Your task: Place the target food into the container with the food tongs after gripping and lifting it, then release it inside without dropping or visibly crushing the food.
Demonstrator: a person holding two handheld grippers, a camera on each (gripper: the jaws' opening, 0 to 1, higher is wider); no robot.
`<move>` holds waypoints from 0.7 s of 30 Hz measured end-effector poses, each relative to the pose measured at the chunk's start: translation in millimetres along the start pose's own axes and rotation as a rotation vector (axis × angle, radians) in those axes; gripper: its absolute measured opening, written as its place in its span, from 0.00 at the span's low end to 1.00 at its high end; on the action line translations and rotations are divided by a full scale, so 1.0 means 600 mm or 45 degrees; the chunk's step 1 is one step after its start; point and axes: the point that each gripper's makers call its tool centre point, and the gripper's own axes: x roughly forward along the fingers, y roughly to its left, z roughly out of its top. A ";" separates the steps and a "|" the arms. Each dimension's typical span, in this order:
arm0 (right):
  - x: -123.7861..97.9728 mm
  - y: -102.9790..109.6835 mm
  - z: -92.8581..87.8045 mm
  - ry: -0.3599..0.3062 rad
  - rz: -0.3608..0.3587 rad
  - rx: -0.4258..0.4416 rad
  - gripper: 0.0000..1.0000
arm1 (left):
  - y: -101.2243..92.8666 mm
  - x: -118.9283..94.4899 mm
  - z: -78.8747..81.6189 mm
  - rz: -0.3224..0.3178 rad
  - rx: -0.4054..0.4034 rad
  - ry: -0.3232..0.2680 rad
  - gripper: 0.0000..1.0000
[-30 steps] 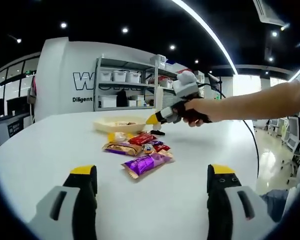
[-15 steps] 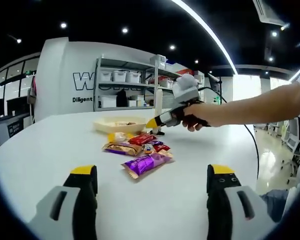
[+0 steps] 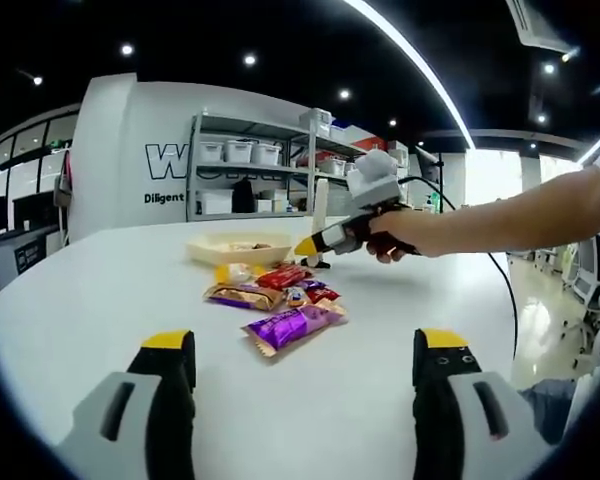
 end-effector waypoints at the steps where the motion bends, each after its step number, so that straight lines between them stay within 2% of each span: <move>1: -0.002 -0.003 0.002 0.000 -0.002 0.004 0.16 | 0.000 0.000 0.000 0.000 0.001 -0.001 0.88; 12: -0.028 -0.035 0.068 -0.057 -0.029 0.003 0.16 | -0.003 -0.001 0.001 -0.005 0.002 -0.002 0.88; 21: -0.031 -0.024 0.121 -0.091 -0.035 -0.018 0.16 | -0.003 -0.001 0.002 -0.004 -0.002 0.000 0.88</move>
